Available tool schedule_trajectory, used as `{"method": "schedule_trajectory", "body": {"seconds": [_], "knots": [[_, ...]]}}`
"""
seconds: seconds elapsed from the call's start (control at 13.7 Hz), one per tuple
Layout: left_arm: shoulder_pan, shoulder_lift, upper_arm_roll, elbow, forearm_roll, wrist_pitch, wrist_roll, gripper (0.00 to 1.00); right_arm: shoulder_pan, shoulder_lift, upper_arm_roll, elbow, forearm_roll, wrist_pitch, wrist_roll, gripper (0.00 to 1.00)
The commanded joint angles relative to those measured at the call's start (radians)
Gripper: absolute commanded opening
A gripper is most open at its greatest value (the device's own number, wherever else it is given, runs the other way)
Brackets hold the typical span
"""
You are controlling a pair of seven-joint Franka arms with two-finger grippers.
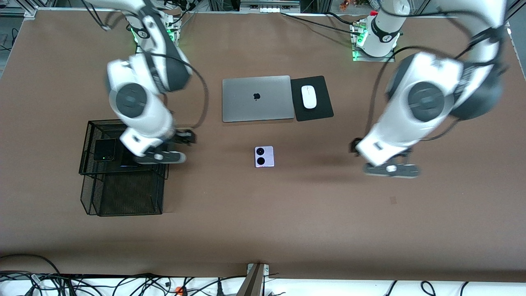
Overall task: Place phones with both arms
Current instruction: 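Release both phones and draw both grippers back up, then grasp the white flip phone beside the laptop with the right gripper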
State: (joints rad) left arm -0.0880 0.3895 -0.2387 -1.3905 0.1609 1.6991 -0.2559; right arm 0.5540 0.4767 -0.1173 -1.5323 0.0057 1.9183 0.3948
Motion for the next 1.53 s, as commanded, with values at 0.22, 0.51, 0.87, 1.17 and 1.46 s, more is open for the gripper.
{"method": "schedule_trajectory", "body": {"seconds": [0.22, 0.51, 0.87, 1.17, 1.46], "knots": [[0.094, -0.346, 0.128, -0.244, -0.124, -0.019, 0.219, 1.0, 0.064, 0.281, 0.16, 0.273, -0.006, 0.143, 0.294, 1.0], [0.042, -0.428, 0.265, -0.289, -0.149, -0.015, 0.34, 1.0, 0.19, 0.399, 0.16, 0.371, -0.09, 0.206, 0.384, 1.0], [0.04, -0.428, 0.254, -0.277, -0.136, -0.042, 0.345, 1.0, 0.207, 0.49, 0.16, 0.385, -0.151, 0.283, 0.404, 1.0], [0.04, -0.423, 0.239, -0.269, -0.135, -0.073, 0.339, 1.0, 0.19, 0.514, 0.153, 0.385, -0.193, 0.34, 0.406, 1.0], [0.042, -0.42, 0.24, -0.263, -0.135, -0.075, 0.34, 1.0, 0.178, 0.54, 0.153, 0.385, -0.191, 0.392, 0.406, 1.0]]}}
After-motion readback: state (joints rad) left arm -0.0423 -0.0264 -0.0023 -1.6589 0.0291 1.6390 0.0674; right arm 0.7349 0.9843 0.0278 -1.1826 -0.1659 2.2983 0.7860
